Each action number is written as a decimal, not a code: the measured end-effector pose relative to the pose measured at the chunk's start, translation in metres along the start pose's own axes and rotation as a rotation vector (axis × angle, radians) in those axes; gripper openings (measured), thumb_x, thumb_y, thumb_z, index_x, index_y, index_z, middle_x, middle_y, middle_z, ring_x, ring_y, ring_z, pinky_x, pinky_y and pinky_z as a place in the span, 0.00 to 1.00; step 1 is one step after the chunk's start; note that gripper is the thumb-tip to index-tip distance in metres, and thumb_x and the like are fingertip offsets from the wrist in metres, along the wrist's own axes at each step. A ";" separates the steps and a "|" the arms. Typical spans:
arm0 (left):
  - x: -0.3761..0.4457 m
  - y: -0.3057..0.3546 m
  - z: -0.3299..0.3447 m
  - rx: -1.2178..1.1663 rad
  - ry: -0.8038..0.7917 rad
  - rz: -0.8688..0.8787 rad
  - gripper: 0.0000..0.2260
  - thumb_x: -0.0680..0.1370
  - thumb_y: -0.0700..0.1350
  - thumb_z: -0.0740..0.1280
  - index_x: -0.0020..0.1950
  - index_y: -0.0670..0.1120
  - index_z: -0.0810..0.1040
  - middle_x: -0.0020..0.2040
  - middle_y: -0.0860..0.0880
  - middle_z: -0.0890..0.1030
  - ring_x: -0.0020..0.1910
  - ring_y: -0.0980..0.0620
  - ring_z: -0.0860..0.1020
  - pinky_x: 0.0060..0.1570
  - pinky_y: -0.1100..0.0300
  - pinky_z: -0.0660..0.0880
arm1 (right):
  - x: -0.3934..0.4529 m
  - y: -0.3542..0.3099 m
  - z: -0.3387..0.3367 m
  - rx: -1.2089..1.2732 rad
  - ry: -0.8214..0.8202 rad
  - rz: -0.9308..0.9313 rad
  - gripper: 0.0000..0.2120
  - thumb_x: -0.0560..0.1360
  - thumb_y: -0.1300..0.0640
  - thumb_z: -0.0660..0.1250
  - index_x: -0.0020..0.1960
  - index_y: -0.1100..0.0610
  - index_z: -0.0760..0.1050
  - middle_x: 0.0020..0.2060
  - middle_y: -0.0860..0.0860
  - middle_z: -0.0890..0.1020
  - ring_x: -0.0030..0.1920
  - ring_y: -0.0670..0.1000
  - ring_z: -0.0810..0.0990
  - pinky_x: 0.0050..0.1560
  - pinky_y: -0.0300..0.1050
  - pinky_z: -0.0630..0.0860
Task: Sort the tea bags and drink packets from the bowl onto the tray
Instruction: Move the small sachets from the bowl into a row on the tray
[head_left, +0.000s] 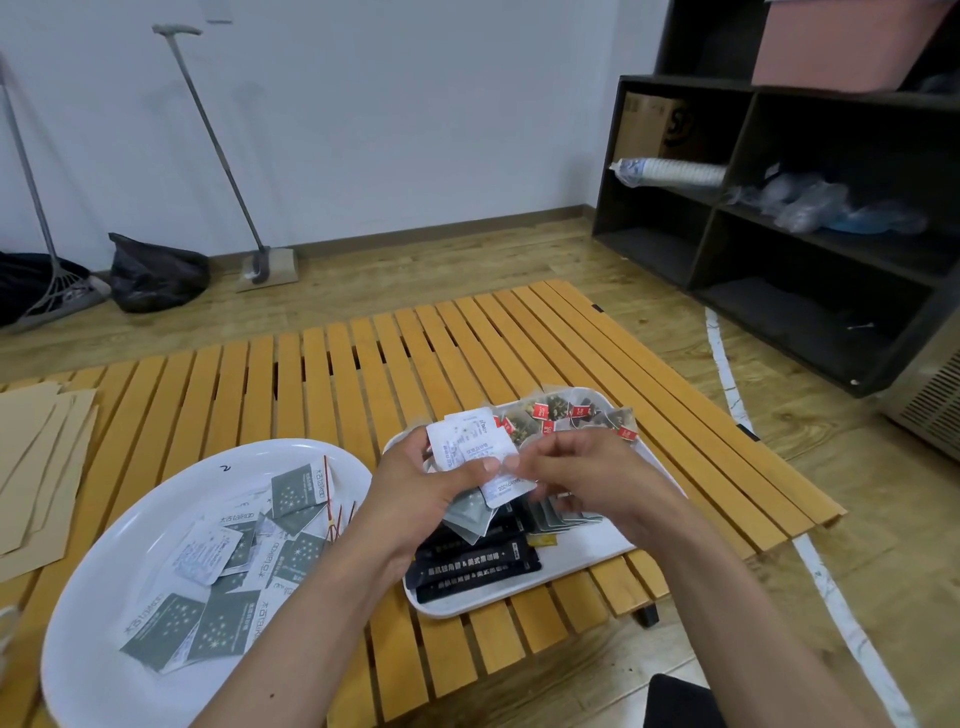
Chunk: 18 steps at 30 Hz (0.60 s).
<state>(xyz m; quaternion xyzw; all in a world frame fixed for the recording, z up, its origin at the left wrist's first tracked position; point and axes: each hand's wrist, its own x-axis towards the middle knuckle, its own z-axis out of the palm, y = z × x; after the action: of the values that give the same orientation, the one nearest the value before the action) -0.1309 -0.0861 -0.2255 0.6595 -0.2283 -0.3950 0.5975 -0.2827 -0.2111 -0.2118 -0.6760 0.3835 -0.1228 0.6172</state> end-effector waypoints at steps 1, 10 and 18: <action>0.000 0.000 0.000 0.002 0.014 0.005 0.19 0.71 0.43 0.80 0.60 0.48 0.80 0.53 0.49 0.88 0.51 0.47 0.87 0.55 0.46 0.83 | 0.000 0.000 0.002 0.003 -0.005 0.015 0.16 0.69 0.52 0.81 0.49 0.61 0.84 0.37 0.55 0.85 0.37 0.52 0.79 0.36 0.40 0.77; 0.002 0.001 -0.005 0.049 0.052 0.020 0.12 0.78 0.43 0.74 0.59 0.52 0.79 0.53 0.51 0.86 0.51 0.48 0.85 0.47 0.55 0.82 | 0.001 0.000 -0.007 0.197 0.140 -0.106 0.08 0.72 0.60 0.78 0.41 0.59 0.79 0.38 0.51 0.83 0.40 0.47 0.84 0.44 0.44 0.83; 0.001 -0.001 -0.004 0.088 0.003 0.025 0.17 0.75 0.43 0.76 0.63 0.50 0.80 0.56 0.50 0.86 0.54 0.48 0.85 0.59 0.47 0.81 | -0.002 -0.003 0.002 0.050 -0.017 -0.040 0.13 0.73 0.50 0.77 0.50 0.59 0.86 0.47 0.48 0.88 0.52 0.48 0.86 0.54 0.47 0.81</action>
<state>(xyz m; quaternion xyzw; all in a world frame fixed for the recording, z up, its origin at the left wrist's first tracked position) -0.1271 -0.0843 -0.2266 0.6829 -0.2529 -0.3759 0.5730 -0.2815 -0.2089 -0.2092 -0.6688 0.3616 -0.1392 0.6345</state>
